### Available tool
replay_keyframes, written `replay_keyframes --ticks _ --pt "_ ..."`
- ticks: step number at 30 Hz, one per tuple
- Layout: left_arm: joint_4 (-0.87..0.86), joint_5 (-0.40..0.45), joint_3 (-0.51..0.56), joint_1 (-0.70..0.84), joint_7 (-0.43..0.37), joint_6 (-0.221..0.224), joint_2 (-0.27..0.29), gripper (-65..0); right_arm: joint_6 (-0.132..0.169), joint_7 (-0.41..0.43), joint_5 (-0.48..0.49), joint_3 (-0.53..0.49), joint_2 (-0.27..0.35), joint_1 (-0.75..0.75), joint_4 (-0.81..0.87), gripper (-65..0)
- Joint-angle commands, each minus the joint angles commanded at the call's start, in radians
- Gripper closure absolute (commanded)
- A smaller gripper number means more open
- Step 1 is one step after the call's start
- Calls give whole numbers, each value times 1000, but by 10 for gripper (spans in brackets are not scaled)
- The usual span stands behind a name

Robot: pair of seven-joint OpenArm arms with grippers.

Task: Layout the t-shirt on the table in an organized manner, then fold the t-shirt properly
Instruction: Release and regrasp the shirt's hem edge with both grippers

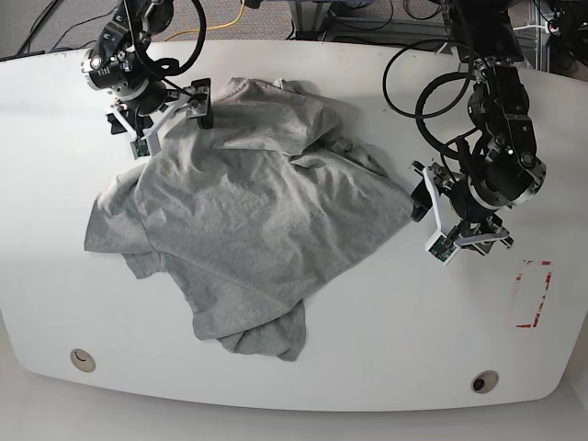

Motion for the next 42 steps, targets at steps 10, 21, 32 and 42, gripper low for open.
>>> replay_keyframes --ticks 10,21,32,42 --pt "-14 2 -3 32 -2 0 -25 -379 0 0 138 -5 3 -57 -3 -650" --pt "-23 2 -2 106 -118 0 -21 -379 0 0 146 -6 5 8 -80 -650" --pt "-190 -2 2 107 -126 0 -17 -379 0 0 146 -8 8 43 -132 -650" --pt "-221 0 133 114 -127 0 18 -379 0 0 146 -8 8 52 -132 -650"
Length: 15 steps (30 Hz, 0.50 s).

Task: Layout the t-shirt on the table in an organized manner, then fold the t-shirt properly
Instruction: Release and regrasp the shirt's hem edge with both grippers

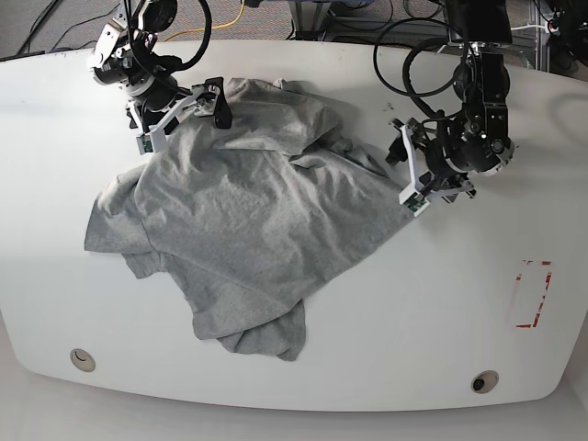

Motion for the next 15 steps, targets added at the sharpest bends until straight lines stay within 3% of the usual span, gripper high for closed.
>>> replay_keyframes --ticks 5,15 --pt "-12 0 66 -2 0 0 15 -379 0 0 0 0 0 0 0 -650" --pt "-140 2 74 -21 -37 0 35 -379 0 0 0 0 0 0 5 -650"
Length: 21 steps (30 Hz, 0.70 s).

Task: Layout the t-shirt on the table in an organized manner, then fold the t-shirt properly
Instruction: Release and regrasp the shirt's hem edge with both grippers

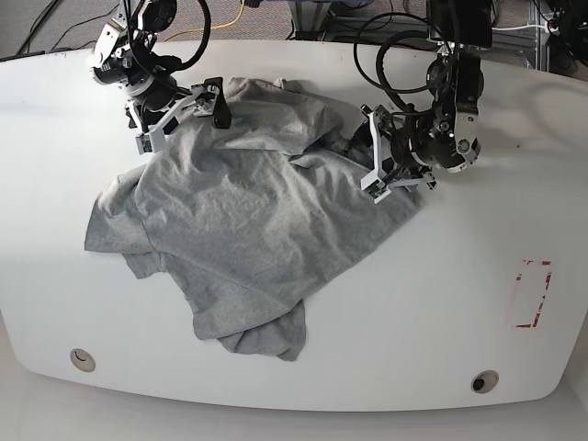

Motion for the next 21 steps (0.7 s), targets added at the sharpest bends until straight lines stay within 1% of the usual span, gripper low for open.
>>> replay_keyframes --ticks 4,6,8,9,10,12,14,15,16,17,19,21 --pt "-12 0 2 -2 -35 0 0 -378 0 0 0 0 0 0 0 -650" --pt "-15 0 2 -3 -46 0 0 -364 0 0 0 0 0 2 0 -650" --pt "-17 0 2 -6 -48 0 0 -299 0 0 0 0 0 2 2 -650" --pt "-20 0 2 -6 -48 0 0 -261 0 0 0 0 0 2 2 -636" --pt "-23 0 2 -6 -48 0 0 -199 0 0 0 0 0 5 2 -571" --pt "-28 0 3 -8 -48 0 -3 -119 0 0 0 0 0 18 2 -460" --pt "-28 2 3 -9 -48 0 -6 -25 0 0 0 0 0 29 2 -279" --pt "-26 5 3 -9 -48 0 -8 0 0 0 0 0 0 32 2 -198" --pt "-21 21 3 -11 -46 0 -8 0 0 0 -2 0 0 37 2 -82" --pt "-18 40 3 -12 -46 0 -8 0 0 0 -2 0 0 40 2 0" --pt "-6 77 3 -12 -46 0 -8 -4 0 0 0 0 0 51 2 0" --pt "12 114 2 -8 -48 0 -8 0 0 -2 0 0 0 57 14 -36"
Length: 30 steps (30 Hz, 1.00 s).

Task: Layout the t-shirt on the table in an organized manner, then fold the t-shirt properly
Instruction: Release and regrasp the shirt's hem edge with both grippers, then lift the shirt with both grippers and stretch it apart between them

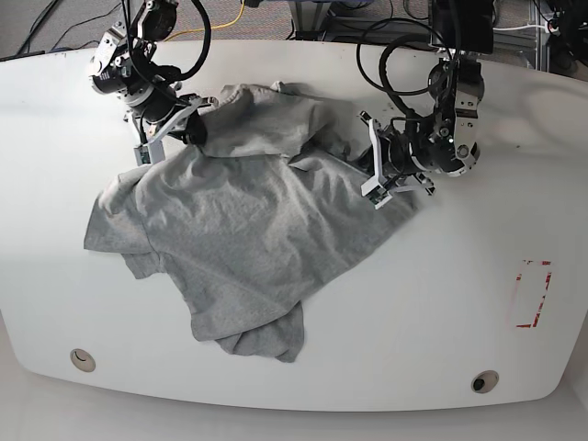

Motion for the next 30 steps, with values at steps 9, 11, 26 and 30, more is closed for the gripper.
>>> replay_keyframes --ticks 9,11,26,30 --pt "180 43 0 3 6 0 -75 0 0 -83 0 0 2 12 109 0" --pt "203 44 0 0 6 0 -98 0 0 -112 0 6 9 26 126 0" --pt "236 43 -6 -43 5 0 -311 0 0 -130 0 8 213 106 144 0" --pt "236 43 -8 -55 3 0 -351 0 0 -133 -6 8 264 160 141 0"
